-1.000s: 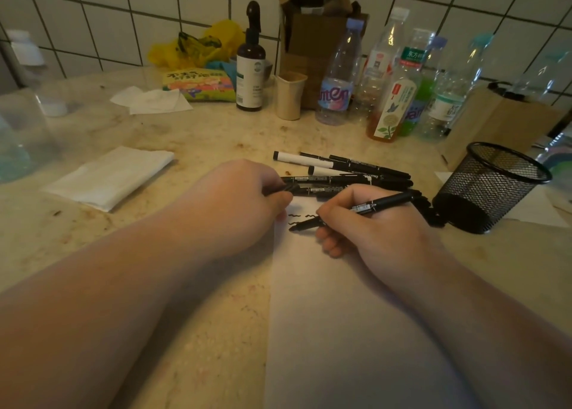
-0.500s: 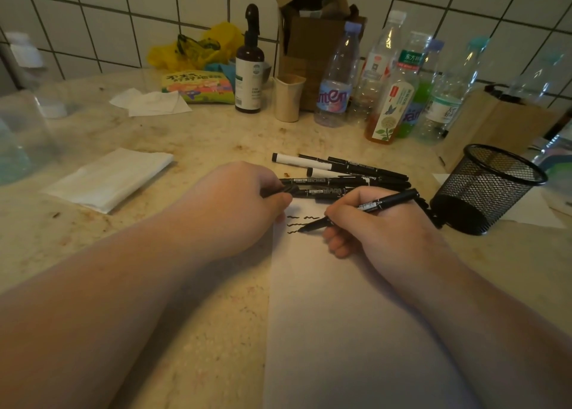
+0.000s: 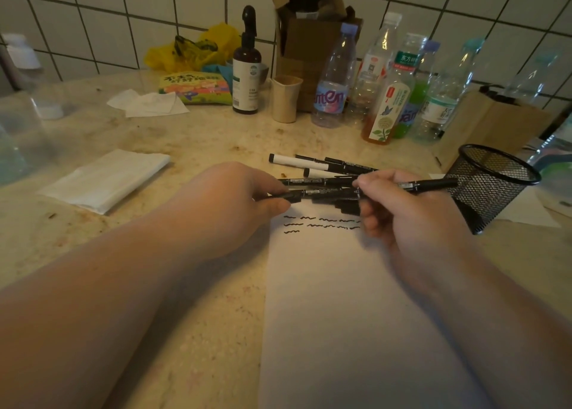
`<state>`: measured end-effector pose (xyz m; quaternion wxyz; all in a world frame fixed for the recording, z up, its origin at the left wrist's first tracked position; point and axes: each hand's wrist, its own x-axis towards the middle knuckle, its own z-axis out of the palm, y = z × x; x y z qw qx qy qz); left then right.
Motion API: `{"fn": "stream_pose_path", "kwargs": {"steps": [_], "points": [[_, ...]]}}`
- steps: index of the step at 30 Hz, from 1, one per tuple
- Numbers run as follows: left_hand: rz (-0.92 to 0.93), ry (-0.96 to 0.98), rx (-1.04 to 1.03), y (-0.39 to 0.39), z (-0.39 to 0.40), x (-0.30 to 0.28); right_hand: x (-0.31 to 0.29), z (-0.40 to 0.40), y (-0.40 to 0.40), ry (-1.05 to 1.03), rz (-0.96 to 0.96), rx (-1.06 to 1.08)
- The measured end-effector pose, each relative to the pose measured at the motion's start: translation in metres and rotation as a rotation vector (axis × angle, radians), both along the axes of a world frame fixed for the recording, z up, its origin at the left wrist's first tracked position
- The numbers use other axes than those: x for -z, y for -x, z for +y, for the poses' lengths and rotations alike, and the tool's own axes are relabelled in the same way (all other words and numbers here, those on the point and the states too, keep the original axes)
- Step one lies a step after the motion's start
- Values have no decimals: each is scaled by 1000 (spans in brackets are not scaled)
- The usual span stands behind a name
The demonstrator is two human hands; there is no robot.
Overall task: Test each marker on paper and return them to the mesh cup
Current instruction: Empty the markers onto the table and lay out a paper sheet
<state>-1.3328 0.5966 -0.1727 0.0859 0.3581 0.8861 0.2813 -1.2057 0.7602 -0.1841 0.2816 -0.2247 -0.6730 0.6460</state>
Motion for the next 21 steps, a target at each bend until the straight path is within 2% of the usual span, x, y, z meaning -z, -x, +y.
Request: {"fn": "stream_pose_path", "kwargs": {"steps": [5, 16, 21], "points": [[-14, -2, 15, -1, 1, 0, -2, -2, 1, 199, 128, -117], [-20, -59, 78, -3, 1, 2, 1, -1, 2, 111, 79, -169], [99, 19, 184, -10, 0, -5, 0, -2, 0, 70, 63, -257]]}}
